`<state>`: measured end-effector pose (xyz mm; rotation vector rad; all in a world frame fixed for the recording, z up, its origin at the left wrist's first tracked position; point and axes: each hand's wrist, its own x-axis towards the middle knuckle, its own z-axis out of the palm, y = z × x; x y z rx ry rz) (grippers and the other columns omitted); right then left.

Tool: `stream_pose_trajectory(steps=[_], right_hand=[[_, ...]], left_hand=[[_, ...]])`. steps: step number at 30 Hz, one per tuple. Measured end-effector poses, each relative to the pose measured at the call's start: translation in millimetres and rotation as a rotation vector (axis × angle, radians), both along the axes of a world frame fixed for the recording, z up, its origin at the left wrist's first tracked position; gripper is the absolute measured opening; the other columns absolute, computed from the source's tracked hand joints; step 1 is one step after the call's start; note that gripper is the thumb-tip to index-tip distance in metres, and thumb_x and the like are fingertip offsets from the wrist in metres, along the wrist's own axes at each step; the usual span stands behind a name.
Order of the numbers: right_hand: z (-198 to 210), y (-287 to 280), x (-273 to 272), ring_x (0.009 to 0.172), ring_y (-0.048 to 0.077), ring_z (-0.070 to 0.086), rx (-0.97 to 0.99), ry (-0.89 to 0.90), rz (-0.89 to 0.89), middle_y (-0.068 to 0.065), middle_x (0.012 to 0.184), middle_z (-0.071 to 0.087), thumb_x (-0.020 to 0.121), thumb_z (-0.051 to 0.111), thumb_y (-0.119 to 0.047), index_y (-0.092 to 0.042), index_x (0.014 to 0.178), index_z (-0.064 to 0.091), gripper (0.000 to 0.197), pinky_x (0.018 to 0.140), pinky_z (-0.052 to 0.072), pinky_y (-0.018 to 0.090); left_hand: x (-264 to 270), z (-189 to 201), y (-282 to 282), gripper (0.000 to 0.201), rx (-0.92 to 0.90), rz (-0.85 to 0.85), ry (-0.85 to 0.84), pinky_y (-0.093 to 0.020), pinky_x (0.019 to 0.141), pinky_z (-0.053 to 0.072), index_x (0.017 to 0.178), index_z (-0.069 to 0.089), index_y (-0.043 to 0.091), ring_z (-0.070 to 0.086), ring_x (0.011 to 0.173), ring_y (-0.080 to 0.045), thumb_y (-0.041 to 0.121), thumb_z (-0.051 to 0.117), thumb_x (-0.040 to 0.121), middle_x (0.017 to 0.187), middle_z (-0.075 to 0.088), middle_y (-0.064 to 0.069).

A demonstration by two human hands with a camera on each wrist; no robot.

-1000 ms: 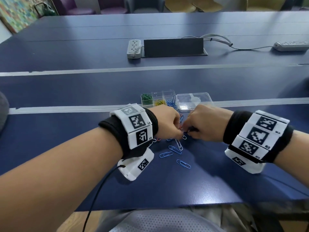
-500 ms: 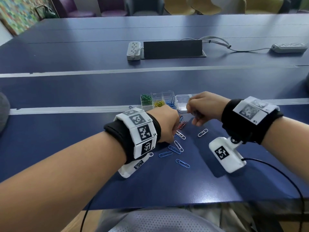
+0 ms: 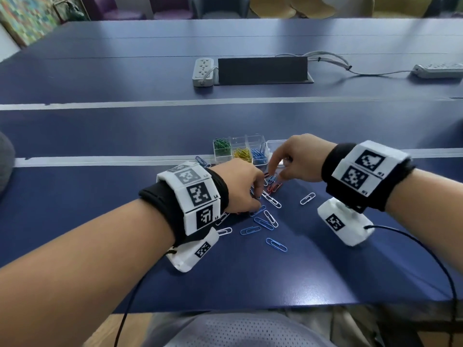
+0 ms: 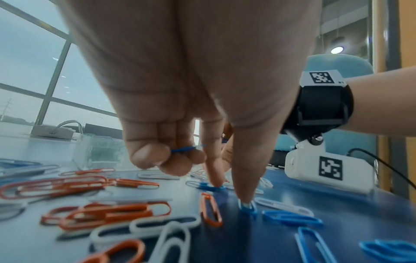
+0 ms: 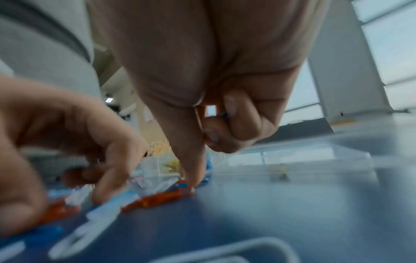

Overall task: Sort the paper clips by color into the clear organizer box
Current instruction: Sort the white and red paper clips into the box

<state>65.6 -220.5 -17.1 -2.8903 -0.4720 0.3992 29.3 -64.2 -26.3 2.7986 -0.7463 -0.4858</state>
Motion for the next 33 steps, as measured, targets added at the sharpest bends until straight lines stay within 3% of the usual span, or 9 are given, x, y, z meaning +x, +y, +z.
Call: stream_pose_trajectory(steps=[6,11,15,20,24,26,29,31,33], right_hand=[[-1.6,6.4,-3.5,0.077,0.017,0.05,-0.105,-0.089,0.163,-0.009,0.064,0.049,0.081,0.06,-0.021,-0.026,0.089,0.075,0.018,0.081,0.053,0.032],[-3.6,3.0,-8.0,0.076,0.018,0.048,-0.183,-0.068,0.153,-0.01,0.059,0.045,0.082,0.058,-0.029,-0.018,0.09,0.071,0.019,0.08,0.05,0.029],[-2.9,0.0,-11.2,0.074,0.018,0.049,-0.15,-0.042,0.114,-0.008,0.061,0.049,0.079,0.06,-0.029,-0.018,0.076,0.066,0.013,0.08,0.051,0.03],[4.2,-3.2,-16.8,0.063,0.016,0.045,0.004,-0.001,0.034,-0.009,0.059,0.047,0.074,0.064,-0.026,-0.025,0.058,0.043,0.027,0.06,0.038,0.026],[5.7,0.3,-31.3,0.056,0.003,0.044,0.116,0.101,0.047,-0.01,0.058,0.047,0.08,0.059,-0.022,-0.031,0.076,0.055,0.011,0.055,0.034,0.013],[4.4,4.8,-38.9,0.055,-0.001,0.043,0.119,0.161,0.081,-0.012,0.058,0.047,0.086,0.049,-0.017,-0.032,0.09,0.063,0.021,0.053,0.032,0.009],[3.8,12.3,-47.3,0.061,0.006,0.048,0.044,0.187,0.143,-0.013,0.062,0.053,0.088,0.044,-0.012,-0.024,0.095,0.071,0.031,0.06,0.039,0.017],[2.2,17.5,-53.6,0.076,0.015,0.056,0.011,0.134,0.187,-0.005,0.078,0.067,0.086,0.047,-0.016,-0.018,0.092,0.072,0.026,0.076,0.047,0.026],[-1.1,22.3,-59.4,0.081,0.018,0.058,-0.021,0.07,0.256,0.002,0.089,0.072,0.083,0.054,-0.024,-0.015,0.091,0.073,0.023,0.081,0.049,0.028]], left_hand=[[2.1,0.9,-3.9,0.017,0.012,-0.02,-0.049,-0.026,0.075,0.045,0.093,0.074,0.015,0.059,0.092,-0.02,0.017,0.058,0.085,0.092,0.064,-0.004],[2.2,-0.9,2.1,0.014,-0.006,-0.036,-0.082,-0.023,0.073,0.039,0.09,0.069,0.015,0.051,0.083,-0.015,0.019,0.058,0.084,0.071,0.047,0.009],[4.4,0.2,5.0,0.023,0.029,-0.01,-0.075,-0.022,0.076,0.037,0.105,0.068,0.019,0.046,0.086,-0.012,0.028,0.065,0.085,0.08,0.043,0.008],[7.9,-0.5,4.2,0.013,0.102,-0.007,-0.037,-0.023,0.071,0.039,0.092,0.072,0.014,0.058,0.094,-0.018,0.023,0.068,0.083,0.086,0.054,0.002],[6.9,-1.4,7.2,0.005,0.015,0.054,-0.049,-0.025,0.071,0.039,0.081,0.057,0.021,0.049,0.082,-0.015,0.021,0.059,0.086,0.076,0.049,0.007],[5.1,0.2,8.1,0.003,-0.041,0.093,-0.041,-0.024,0.072,0.037,0.085,0.051,0.02,0.047,0.081,-0.015,0.018,0.053,0.086,0.074,0.048,0.008],[4.7,2.7,9.1,0.016,-0.084,0.14,0.006,-0.022,0.073,0.035,0.101,0.054,0.018,0.045,0.082,-0.016,0.012,0.047,0.087,0.075,0.046,0.009],[5.0,4.6,8.5,0.028,-0.078,0.146,0.034,-0.021,0.076,0.034,0.11,0.057,0.017,0.045,0.085,-0.015,0.008,0.041,0.089,0.086,0.048,0.006],[4.7,5.2,6.1,0.031,-0.058,0.138,0.047,-0.02,0.077,0.034,0.11,0.062,0.015,0.048,0.092,-0.016,0.009,0.037,0.091,0.092,0.052,0.003]])
